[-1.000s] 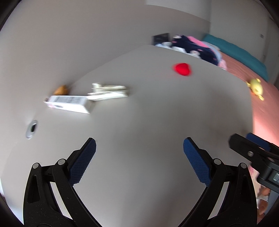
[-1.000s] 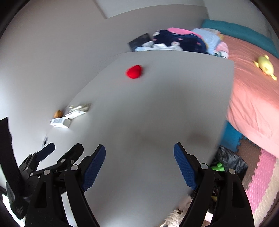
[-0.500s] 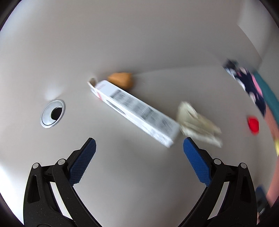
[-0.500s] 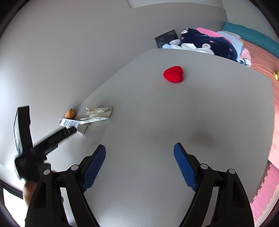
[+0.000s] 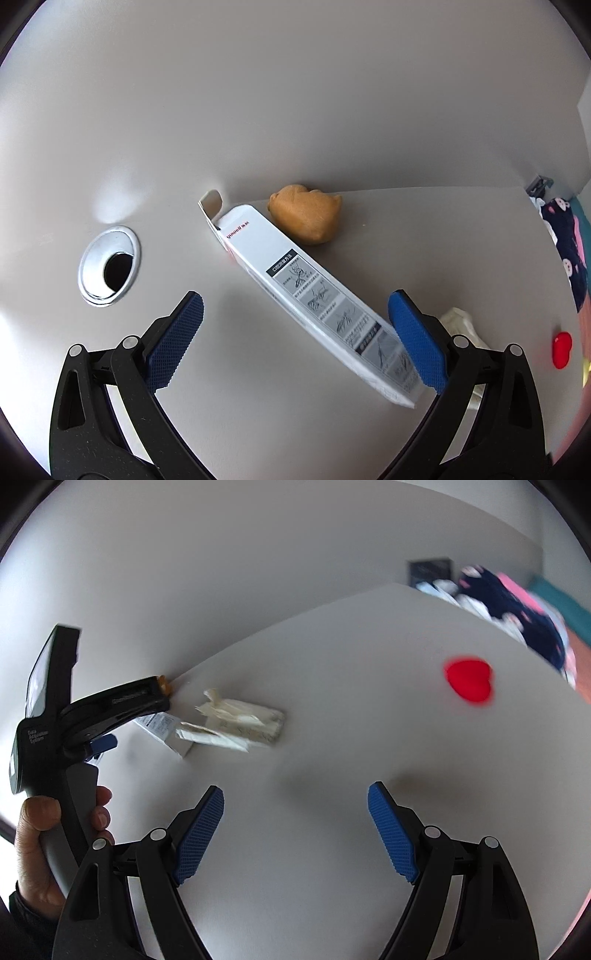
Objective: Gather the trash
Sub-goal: 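Grasp the white box with the left tool while the right tool grasps the tissue packet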
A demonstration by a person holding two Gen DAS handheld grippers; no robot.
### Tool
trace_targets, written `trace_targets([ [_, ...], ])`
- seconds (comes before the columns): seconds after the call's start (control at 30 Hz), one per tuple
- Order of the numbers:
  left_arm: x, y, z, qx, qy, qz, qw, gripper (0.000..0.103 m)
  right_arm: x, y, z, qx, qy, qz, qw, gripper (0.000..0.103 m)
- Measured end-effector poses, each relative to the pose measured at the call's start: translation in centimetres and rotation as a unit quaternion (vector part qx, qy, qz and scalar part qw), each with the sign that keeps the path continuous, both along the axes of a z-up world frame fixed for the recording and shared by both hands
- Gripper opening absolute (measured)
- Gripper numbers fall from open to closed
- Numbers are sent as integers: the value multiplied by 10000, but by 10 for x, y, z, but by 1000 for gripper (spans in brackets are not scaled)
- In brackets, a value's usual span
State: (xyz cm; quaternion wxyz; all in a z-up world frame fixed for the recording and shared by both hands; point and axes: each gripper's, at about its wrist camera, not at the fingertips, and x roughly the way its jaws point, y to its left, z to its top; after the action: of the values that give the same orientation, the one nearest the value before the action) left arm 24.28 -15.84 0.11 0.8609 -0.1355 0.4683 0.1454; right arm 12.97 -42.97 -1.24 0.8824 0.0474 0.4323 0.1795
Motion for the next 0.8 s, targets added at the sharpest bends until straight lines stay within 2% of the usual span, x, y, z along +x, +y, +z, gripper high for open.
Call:
trace_targets([
  [0.07,4,4,-3,-88,56,75,9999,95,8,11,1,-127,-58,187,9997,81],
  [0.27,3,3,0,188,46,18,9998,61,31,52,1,-665,-193,854,9939,81],
  [0.43,3,-1,0,335,-20,-182,9993,53,47,75,0,-923,-337,1131,9887,81],
  [0.5,4,-5,-1,504,12,-323,9982,45,52,80,-2,-978,-369,1178,9875,81],
  [0.53,5,-6,-1,632,29,-358,9974,44,55,83,-3,-1032,-391,1180,9869,81],
  [0.6,4,-6,-1,632,10,-354,9974,42,59,86,-5,-1072,-424,1186,9862,81],
  [0.63,4,-7,0,642,12,-375,9972,42,61,88,-7,-1095,-414,1187,9860,76],
  [0.67,4,-7,0,655,11,-396,9971,41,63,89,-8,-1116,-386,1202,9857,68],
  [0.7,11,-15,-1,674,11,-411,9969,41,65,89,-9,-1139,-368,1218,9853,65],
  [0.73,12,-16,-1,709,7,-437,9965,41,66,88,-9,-1092,-350,1224,9858,55],
  [0.8,9,-9,1,737,-7,-462,9962,41,68,83,-7,-894,-202,1168,9889,46],
])
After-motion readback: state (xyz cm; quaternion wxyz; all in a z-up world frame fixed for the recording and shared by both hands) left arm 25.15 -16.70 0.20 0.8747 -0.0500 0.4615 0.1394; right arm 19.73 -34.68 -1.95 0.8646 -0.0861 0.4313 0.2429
